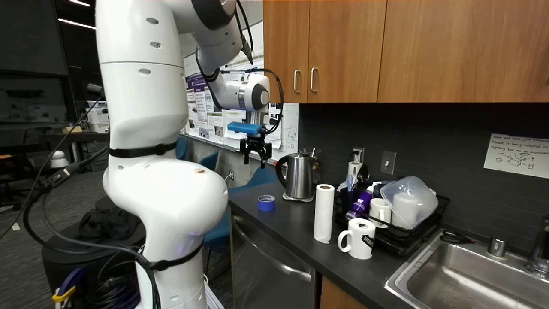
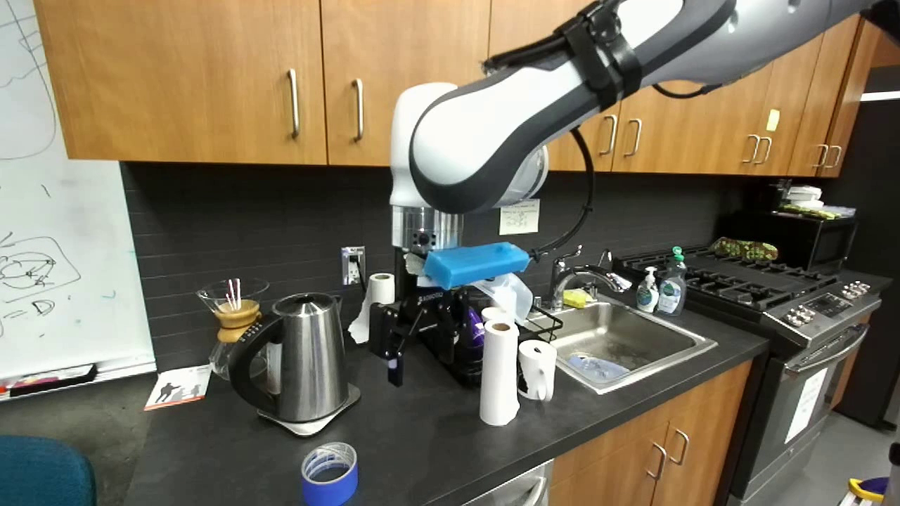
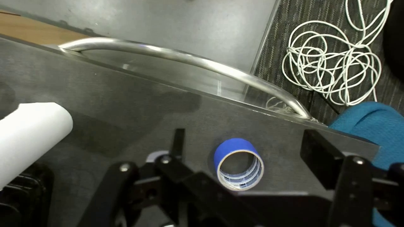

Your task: Slide the blue masking tape to the left

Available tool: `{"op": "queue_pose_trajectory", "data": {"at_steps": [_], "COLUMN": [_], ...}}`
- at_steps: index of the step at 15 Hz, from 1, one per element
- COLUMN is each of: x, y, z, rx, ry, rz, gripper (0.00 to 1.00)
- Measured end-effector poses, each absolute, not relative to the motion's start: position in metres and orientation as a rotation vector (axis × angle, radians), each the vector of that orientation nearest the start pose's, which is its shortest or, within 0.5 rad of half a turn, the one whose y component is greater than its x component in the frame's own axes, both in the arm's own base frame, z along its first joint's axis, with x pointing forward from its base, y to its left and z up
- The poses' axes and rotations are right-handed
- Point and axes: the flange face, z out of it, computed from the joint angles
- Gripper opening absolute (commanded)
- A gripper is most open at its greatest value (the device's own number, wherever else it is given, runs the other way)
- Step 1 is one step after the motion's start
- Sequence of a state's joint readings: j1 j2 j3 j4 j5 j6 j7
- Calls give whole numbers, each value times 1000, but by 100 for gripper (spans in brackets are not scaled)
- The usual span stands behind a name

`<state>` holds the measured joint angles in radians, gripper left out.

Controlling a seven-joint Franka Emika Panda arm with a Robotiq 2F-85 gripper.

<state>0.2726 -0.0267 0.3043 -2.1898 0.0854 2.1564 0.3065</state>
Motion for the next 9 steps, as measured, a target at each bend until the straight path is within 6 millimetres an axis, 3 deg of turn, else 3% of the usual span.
{"op": "queue_pose_trajectory", "data": {"at_steps": [7, 9], "x": [427, 426], "y": [285, 284], "z": [394, 390], "rx": [-3085, -3092], "ry": [-352, -359], "rz": [60, 66], "gripper": [7, 0]}}
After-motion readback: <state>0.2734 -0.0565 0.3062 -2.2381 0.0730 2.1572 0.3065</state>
